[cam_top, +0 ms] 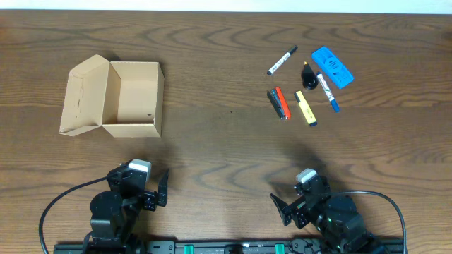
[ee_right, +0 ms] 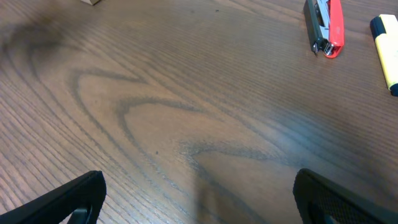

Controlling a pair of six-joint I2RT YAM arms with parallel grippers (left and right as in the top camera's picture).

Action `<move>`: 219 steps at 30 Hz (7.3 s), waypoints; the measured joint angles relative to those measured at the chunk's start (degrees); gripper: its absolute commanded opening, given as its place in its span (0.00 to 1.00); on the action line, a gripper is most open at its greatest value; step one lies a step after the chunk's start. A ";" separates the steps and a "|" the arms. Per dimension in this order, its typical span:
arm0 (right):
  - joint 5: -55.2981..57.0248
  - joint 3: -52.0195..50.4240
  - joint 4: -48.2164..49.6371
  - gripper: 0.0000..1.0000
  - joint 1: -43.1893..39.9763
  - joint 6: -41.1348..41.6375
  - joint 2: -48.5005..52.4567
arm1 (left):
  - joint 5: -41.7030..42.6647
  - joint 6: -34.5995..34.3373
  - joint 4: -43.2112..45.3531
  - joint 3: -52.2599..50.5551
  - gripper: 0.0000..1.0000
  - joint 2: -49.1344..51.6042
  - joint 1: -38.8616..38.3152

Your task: Pack container

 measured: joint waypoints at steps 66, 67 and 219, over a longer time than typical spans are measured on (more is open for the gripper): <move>0.00 0.00 0.00 0.99 0.00 0.00 0.00 | 0.00 0.00 0.00 0.00 0.95 0.00 0.00; 0.00 0.00 0.00 0.99 0.00 0.00 0.00 | 0.00 0.00 0.00 0.00 0.95 0.00 0.00; 0.20 0.00 0.00 0.99 0.02 0.00 -0.04 | -19.04 -4.92 9.77 36.94 0.74 65.79 -23.58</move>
